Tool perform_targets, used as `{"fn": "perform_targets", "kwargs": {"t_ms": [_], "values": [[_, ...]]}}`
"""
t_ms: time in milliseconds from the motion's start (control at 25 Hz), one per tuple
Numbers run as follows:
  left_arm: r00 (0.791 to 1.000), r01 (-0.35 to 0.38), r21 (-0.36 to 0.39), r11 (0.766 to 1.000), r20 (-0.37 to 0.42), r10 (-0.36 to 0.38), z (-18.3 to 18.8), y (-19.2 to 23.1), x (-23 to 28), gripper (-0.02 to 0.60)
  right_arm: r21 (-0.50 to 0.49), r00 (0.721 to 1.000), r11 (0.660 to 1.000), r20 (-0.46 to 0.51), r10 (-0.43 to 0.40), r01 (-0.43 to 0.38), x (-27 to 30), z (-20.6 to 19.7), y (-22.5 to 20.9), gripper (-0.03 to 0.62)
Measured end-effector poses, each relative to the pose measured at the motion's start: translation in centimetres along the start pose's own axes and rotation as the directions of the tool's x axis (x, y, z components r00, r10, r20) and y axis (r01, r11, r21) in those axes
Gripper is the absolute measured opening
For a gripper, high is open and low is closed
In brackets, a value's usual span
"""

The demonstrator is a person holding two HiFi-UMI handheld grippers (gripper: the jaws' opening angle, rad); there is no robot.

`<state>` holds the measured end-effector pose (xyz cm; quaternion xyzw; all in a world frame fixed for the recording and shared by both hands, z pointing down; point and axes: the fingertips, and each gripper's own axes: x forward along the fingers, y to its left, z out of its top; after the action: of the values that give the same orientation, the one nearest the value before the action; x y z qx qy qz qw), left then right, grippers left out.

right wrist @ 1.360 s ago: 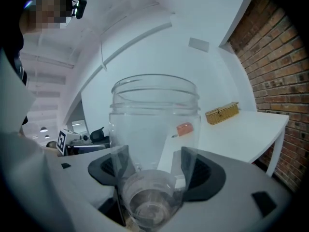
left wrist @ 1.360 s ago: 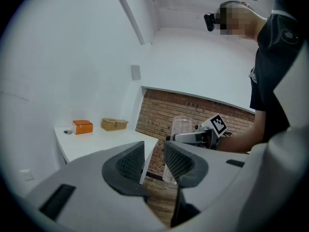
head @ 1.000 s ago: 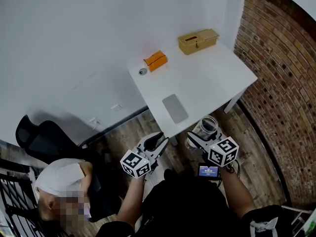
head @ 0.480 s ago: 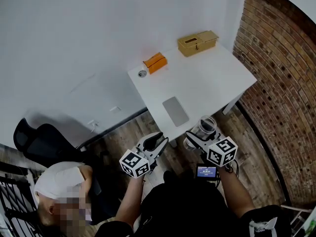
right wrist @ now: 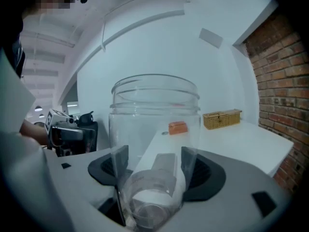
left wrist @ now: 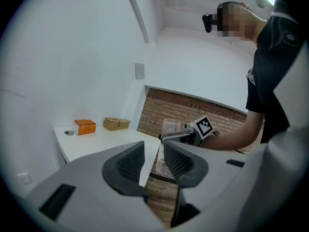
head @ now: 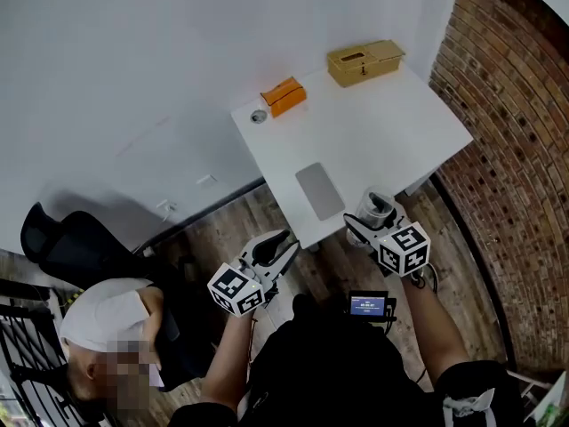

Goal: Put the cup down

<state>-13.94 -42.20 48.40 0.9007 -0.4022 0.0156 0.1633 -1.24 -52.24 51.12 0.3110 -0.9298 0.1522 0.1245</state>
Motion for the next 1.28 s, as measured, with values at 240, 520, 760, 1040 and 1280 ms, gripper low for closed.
{"fn": "perform_targets", "kwargs": {"t_ms": [240,520,760,1040,1280], "values": [[1.000,-0.022,-0.025,0.999,-0.020,0.021,-0.9,0.4,-0.3,0.132,-0.082,0.998,0.996,0.052,0.022,-0.018,5.7,1.8,-2.3,0.351],[0.997,-0.074,-0.044,0.996,-0.018,0.073,-0.8,1.2,-0.3,0.131,-0.200,0.991,0.974,0.051,0.121,-0.108,11.6,0.4,-0.3,0.351],[0.995,-0.099,-0.063,0.993,-0.026,0.098,-1.0,2.3,-0.9,0.130,-0.231,0.986,0.964,0.070,0.152,-0.132,13.2,-0.5,1.0,0.351],[0.993,-0.111,-0.062,0.992,-0.035,0.109,-1.0,2.8,-1.1,0.131,-0.295,0.982,0.946,0.085,0.168,-0.136,13.2,-0.8,2.0,0.351],[0.993,-0.112,-0.056,0.992,-0.041,0.110,-1.1,2.6,-1.5,0.132,-0.302,0.984,0.943,0.070,0.166,-0.138,13.2,-1.0,2.0,0.351]]}}
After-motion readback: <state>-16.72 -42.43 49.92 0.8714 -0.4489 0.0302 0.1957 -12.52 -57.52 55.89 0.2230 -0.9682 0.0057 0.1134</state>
